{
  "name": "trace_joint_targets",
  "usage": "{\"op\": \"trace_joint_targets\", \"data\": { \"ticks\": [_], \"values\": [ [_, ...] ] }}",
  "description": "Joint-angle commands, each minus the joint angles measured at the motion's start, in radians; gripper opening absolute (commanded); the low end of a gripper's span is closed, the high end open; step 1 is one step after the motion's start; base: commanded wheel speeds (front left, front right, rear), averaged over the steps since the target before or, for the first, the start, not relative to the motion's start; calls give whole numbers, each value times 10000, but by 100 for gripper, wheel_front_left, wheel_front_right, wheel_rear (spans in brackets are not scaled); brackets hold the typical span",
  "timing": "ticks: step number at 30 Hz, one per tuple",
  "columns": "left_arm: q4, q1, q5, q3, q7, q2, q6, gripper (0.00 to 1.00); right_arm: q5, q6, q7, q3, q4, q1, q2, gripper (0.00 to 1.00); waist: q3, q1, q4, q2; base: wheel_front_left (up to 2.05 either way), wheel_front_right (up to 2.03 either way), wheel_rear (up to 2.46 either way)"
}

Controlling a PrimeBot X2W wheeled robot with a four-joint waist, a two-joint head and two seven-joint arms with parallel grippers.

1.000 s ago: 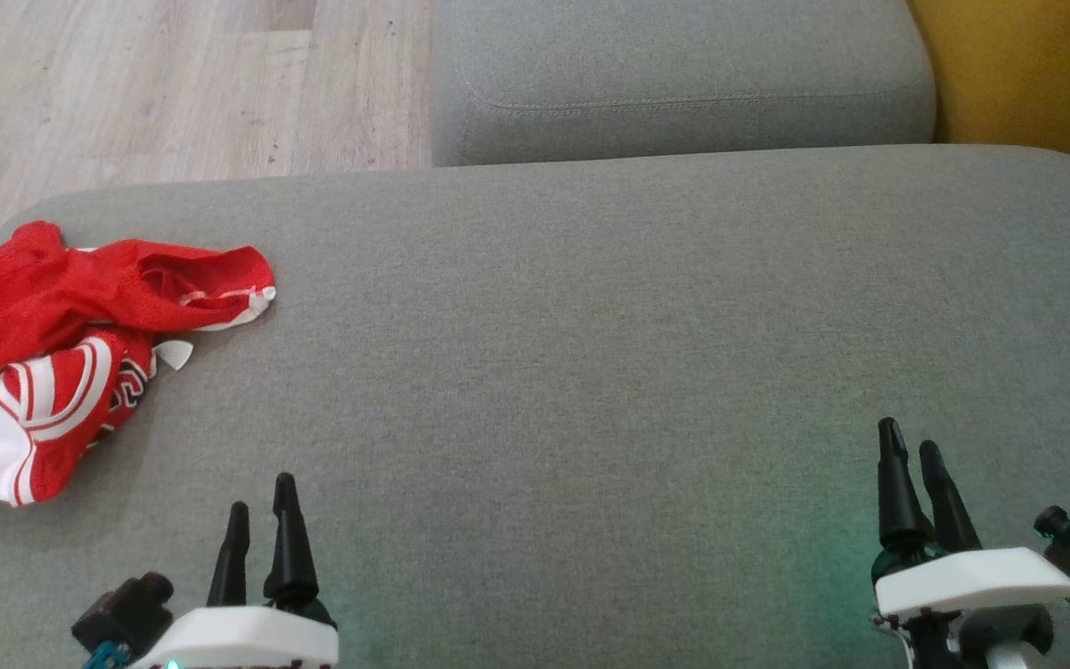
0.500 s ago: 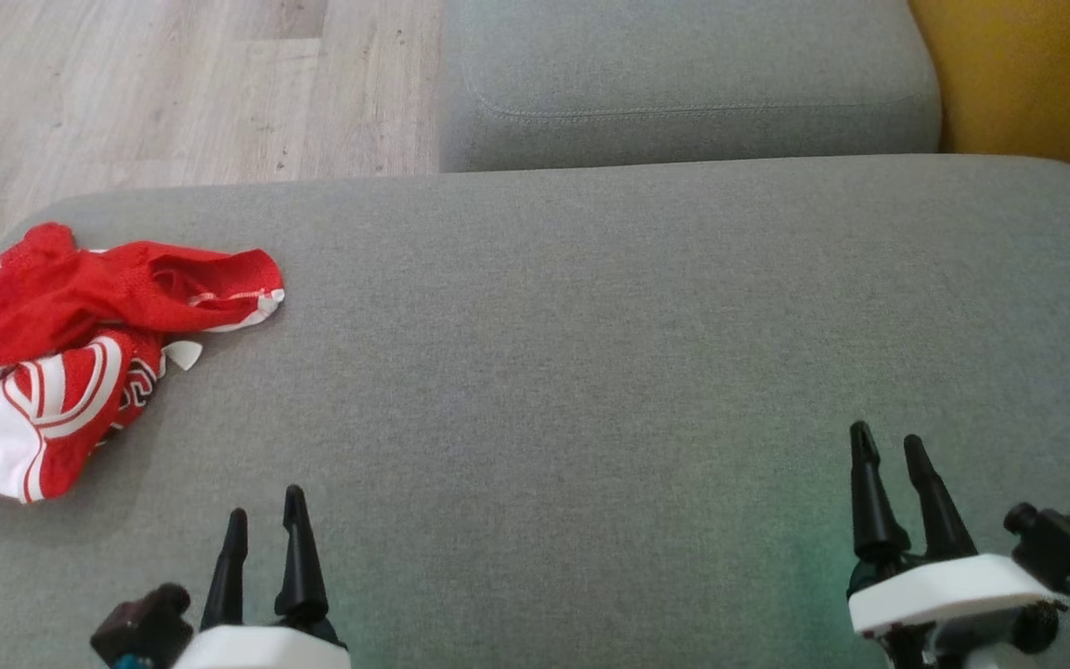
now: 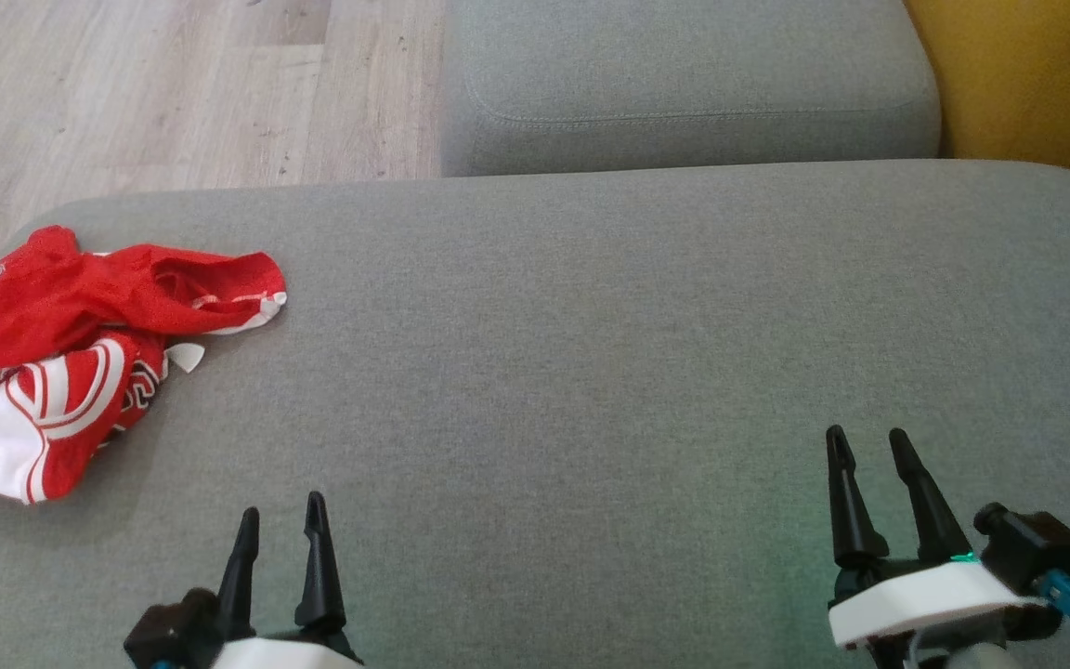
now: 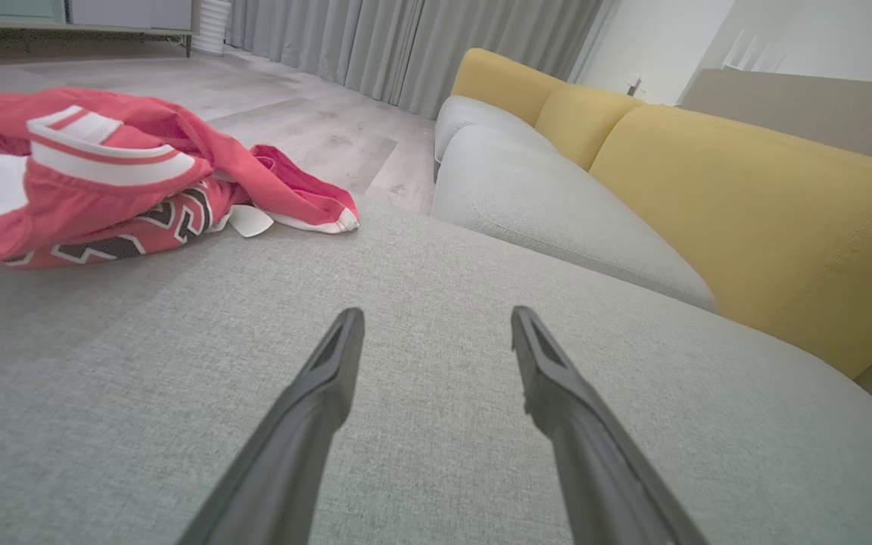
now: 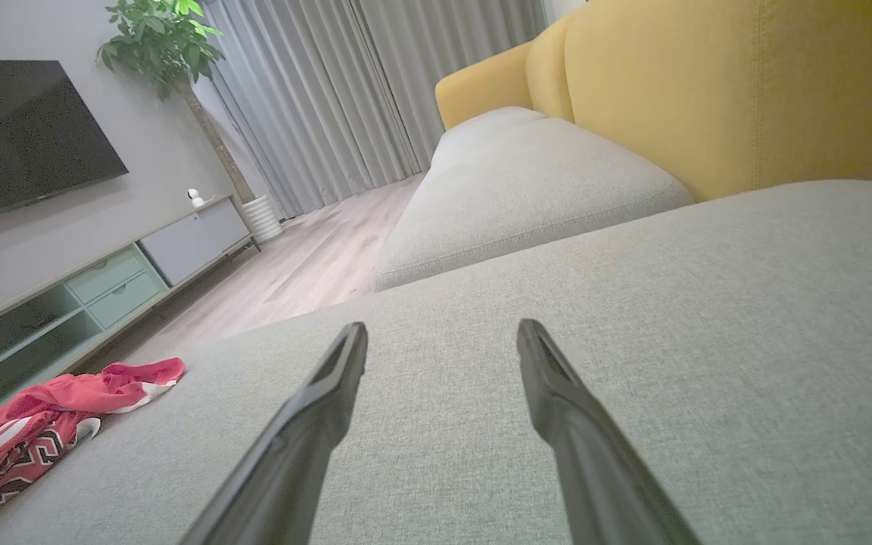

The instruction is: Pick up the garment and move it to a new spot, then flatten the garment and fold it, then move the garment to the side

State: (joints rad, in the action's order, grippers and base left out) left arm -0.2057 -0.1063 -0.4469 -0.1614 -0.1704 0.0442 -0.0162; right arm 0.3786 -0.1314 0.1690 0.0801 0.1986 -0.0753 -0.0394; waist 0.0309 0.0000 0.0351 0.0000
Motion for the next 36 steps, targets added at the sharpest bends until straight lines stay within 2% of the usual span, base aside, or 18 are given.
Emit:
{"op": "trace_joint_targets", "data": {
  "ticks": [1, 23, 36],
  "values": [
    [280, 224, 366, 173, -215, 50, 96, 100, -424, 6, 231, 229, -408, 223, -89, 100, 7, 0, 10, 0, 0, 0, 0],
    [-144, -34, 2365, 228, -866, 59, 271, 100, -3110, 7, 879, 491, -341, 164, -107, 100, 34, 0, 120, 0, 0, 0, 0],
    [-238, -39, 2338, 359, -914, 60, 286, 100, -3185, 7, 927, 566, 196, 238, -108, 100, 4, 0, 166, 0, 0, 0, 0]
  ]
}}
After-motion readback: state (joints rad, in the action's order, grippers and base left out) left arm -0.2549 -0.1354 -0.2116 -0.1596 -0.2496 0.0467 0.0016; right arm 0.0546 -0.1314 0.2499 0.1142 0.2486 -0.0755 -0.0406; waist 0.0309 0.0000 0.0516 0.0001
